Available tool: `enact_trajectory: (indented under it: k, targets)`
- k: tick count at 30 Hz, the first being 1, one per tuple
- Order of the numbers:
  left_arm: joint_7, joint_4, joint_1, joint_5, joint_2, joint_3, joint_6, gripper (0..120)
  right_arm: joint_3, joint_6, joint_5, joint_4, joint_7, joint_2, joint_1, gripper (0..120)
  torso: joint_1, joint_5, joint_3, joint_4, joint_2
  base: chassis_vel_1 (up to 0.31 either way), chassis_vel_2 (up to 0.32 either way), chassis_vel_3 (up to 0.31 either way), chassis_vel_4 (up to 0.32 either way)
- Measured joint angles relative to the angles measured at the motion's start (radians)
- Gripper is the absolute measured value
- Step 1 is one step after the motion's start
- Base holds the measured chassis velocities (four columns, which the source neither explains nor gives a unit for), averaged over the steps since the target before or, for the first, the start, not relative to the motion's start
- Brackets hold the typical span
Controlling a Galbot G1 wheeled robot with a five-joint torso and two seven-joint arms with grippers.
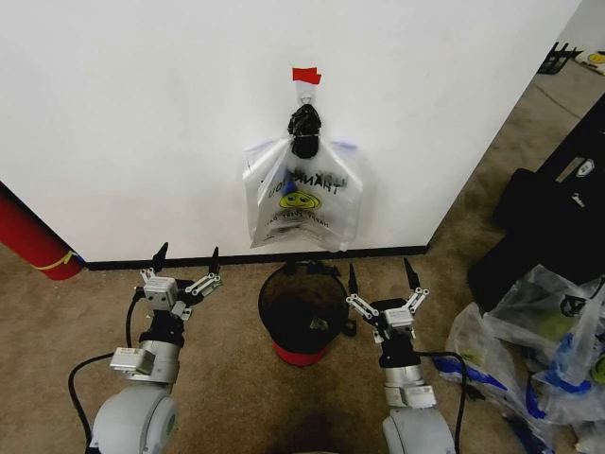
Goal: Pick up the garbage bag from the wall and place it over the trash bin.
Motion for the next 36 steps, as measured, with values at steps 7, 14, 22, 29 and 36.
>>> enact_trajectory:
  k: [7, 14, 22, 29, 36]
  targets:
    - [-0.003, -0.001, 0.005, 0.007, -0.010, 0.006, 0.001, 100, -0.003, 0.002, -0.011, 0.007, 0.012, -0.002, 0.002, 100, 0.000, 0.0001, 0.000, 0.0000, 0.000, 0.000, 0.000, 0.000, 0.000]
    - [-0.003, -0.006, 0.009, 0.013, -0.020, 0.008, 0.002, 100, -0.001, -0.068, -0.004, 0.032, 0.015, -0.011, 0.000, 100, 0.000, 0.0001, 0.000, 0.0000, 0.000, 0.000, 0.000, 0.000, 0.000]
    - [-0.006, -0.011, 0.020, 0.020, -0.028, 0.008, 0.000, 100, -0.017, -0.184, 0.003, 0.064, 0.043, -0.018, -0.006, 100, 0.000, 0.0001, 0.000, 0.0000, 0.000, 0.000, 0.000, 0.000, 0.000]
    - [-0.007, -0.021, 0.026, 0.024, -0.034, 0.008, -0.002, 100, -0.019, -0.225, -0.024, 0.078, 0.042, -0.022, -0.007, 100, 0.000, 0.0000, 0.000, 0.0000, 0.000, 0.000, 0.000, 0.000, 0.000]
    - [-0.007, -0.028, 0.037, 0.028, -0.036, 0.006, -0.006, 100, -0.022, -0.230, -0.034, 0.080, 0.046, -0.025, -0.006, 100, 0.000, 0.0001, 0.000, 0.0000, 0.000, 0.000, 0.000, 0.000, 0.000]
